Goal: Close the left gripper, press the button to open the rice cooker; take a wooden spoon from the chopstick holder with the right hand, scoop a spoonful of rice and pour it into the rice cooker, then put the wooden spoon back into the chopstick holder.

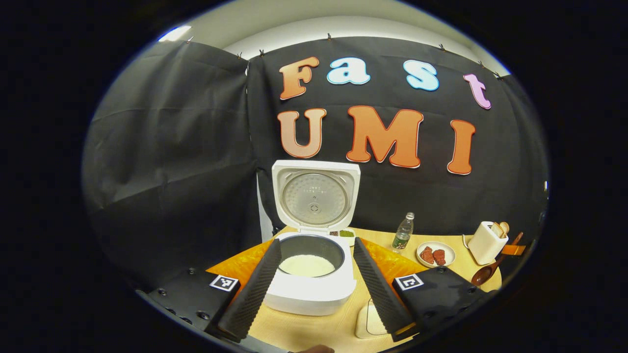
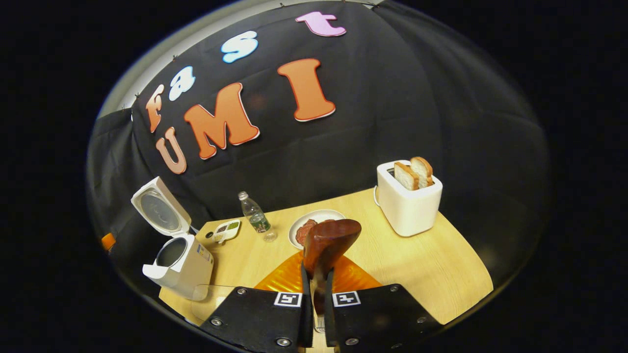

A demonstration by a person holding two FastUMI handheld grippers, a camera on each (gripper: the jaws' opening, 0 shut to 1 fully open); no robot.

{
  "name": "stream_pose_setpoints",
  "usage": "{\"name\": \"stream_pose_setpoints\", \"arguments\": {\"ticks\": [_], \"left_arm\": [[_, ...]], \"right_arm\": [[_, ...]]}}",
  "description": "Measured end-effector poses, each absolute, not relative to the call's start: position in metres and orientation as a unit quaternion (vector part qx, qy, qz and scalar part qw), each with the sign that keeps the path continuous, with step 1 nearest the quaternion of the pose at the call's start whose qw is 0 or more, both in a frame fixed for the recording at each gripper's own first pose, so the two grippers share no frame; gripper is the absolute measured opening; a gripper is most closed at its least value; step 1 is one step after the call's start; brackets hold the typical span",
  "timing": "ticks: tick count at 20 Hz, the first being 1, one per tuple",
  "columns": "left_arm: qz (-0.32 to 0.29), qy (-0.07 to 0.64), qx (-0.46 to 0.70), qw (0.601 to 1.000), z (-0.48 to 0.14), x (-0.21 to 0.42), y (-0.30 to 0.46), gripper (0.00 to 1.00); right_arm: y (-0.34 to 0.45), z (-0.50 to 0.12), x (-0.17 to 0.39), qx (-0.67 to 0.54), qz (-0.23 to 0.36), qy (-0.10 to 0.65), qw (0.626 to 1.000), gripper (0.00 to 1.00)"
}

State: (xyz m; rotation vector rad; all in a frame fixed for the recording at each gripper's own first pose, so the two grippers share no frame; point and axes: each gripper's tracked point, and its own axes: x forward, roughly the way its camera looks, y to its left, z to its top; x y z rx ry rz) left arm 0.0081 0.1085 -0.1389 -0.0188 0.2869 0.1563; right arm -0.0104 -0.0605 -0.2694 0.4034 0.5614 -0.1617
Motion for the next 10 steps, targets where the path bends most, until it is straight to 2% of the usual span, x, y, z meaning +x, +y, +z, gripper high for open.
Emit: {"name": "stream_pose_setpoints", "arguments": {"ticks": [9, 10], "left_arm": [[0.062, 0.126, 0.009, 0.990, -0.116, 0.036, 0.111, 1.00], [0.060, 0.122, 0.010, 0.991, -0.113, 0.042, 0.114, 0.96]], "right_arm": [[-0.052, -0.329, -0.039, 0.241, -0.109, 0.312, 0.913, 0.10], [-0.051, -0.334, -0.041, 0.247, -0.113, 0.313, 0.910, 0.11]]}}
